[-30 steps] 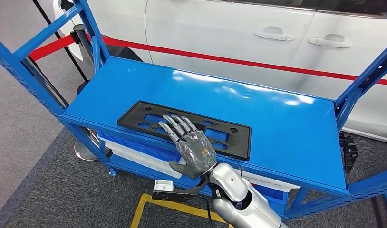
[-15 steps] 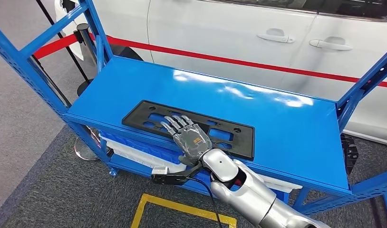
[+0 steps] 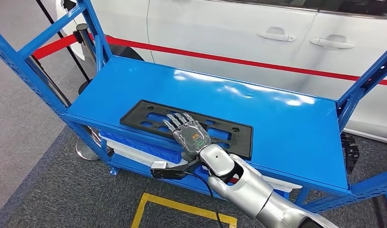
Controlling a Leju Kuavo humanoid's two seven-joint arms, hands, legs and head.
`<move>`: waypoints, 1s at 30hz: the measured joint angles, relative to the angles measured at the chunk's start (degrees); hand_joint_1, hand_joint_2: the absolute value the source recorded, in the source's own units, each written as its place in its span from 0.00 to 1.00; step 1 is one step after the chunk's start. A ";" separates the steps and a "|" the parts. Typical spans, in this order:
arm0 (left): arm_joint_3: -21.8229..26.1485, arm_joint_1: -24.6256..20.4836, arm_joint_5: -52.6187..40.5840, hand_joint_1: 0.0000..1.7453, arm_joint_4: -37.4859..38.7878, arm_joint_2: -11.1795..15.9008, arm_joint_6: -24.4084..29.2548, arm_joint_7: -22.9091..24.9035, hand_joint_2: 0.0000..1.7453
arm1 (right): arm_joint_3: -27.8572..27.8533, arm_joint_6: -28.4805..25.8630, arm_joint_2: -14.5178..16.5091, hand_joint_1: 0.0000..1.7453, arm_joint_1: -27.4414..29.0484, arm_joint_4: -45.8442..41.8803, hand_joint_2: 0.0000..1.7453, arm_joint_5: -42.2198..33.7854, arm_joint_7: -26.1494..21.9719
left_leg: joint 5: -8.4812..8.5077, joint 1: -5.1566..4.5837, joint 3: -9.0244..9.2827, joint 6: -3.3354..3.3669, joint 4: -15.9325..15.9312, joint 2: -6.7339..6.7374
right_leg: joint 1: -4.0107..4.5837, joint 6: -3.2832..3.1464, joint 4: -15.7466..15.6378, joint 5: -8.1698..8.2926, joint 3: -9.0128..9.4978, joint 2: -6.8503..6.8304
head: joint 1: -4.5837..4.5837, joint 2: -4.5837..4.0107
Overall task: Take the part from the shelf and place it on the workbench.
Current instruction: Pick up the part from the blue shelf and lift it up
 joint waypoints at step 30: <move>0.26 0.08 0.46 0.00 0.00 0.22 0.17 0.27 0.00 | -1.84 5.89 0.56 0.00 -2.73 9.05 1.00 3.82 7.89 | -0.15 0.50 0.53 -0.56 -0.16 0.07 | -0.15 0.41 0.57 0.01 -0.56 0.18 | -0.10 0.00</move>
